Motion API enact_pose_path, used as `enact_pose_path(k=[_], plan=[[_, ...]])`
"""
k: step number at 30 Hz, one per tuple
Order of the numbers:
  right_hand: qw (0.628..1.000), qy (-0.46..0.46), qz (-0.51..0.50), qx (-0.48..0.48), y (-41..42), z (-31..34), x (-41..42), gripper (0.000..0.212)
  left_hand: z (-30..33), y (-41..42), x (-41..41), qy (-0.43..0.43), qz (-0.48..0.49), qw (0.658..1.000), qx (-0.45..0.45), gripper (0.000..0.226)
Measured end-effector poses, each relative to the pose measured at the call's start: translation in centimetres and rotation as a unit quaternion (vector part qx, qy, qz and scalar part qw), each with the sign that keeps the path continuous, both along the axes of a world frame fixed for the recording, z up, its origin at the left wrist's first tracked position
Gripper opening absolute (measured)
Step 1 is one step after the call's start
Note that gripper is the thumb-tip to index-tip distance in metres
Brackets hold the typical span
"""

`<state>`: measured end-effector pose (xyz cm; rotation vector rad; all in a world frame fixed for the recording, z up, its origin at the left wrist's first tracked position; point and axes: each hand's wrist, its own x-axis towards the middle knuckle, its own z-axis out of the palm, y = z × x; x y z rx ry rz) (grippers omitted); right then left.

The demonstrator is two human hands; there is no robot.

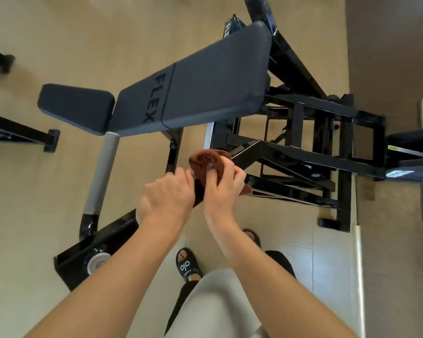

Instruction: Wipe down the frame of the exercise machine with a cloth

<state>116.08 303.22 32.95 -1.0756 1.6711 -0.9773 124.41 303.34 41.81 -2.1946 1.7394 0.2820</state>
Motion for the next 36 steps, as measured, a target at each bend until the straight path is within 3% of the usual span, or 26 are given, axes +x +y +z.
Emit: enact_pose_path(k=[5, 7, 9, 12, 14, 17, 21, 25, 32, 34, 36], plan=[[0.968, 0.220, 0.035, 0.117, -9.4, -3.3, -4.2, 0.036, 0.1, 0.1, -0.1, -0.032, -0.021, 0.999, 0.034, 0.020], [0.954, 0.260, 0.061, 0.133, -10.6, -3.4, -4.6, 0.038, 0.1, 0.0, -0.2, -0.034, -0.018, 0.999, 0.023, 0.031], [0.962, 0.243, 0.060, 0.108, -9.3, -2.5, -3.7, 0.032, -0.1, -0.1, -0.3, -0.037, -0.015, 0.999, 0.014, 0.039], [0.981, 0.180, 0.060, 0.031, -4.3, -0.6, -1.1, 0.022, 0.0, -0.2, -0.3, -0.041, -0.022, 0.999, 0.014, 0.033], [0.986, 0.151, 0.071, -0.007, -2.3, 0.2, -0.1, 0.026, 0.2, -0.2, -0.3, -0.043, -0.032, 0.998, 0.032, 0.024], [0.979, 0.163, 0.111, -0.053, -4.3, -1.3, -2.2, 0.032, 0.3, -0.5, -0.4, -0.048, -0.020, 0.998, 0.035, 0.030], [0.967, 0.229, 0.097, 0.049, -11.7, -5.8, -8.0, 0.029, 0.6, -0.3, -0.4, -0.055, -0.040, 0.996, 0.050, 0.020], [0.956, 0.261, 0.058, 0.124, -13.2, -6.1, -7.5, 0.034, 0.5, -0.3, -0.3, -0.052, -0.048, 0.996, 0.052, 0.021], [0.985, 0.131, 0.105, -0.042, -2.1, -0.2, -0.9, 0.024, 0.5, -0.5, -0.7, -0.045, -0.016, 0.998, 0.044, 0.039], [0.979, 0.131, 0.125, -0.089, -2.9, -0.9, -1.9, 0.027, 0.7, -0.5, -0.7, -0.055, -0.022, 0.997, 0.048, 0.037], [0.978, 0.152, 0.123, -0.078, -5.7, -3.0, -4.2, 0.027, 0.8, -0.5, -0.7, -0.076, -0.049, 0.994, 0.067, 0.027]])
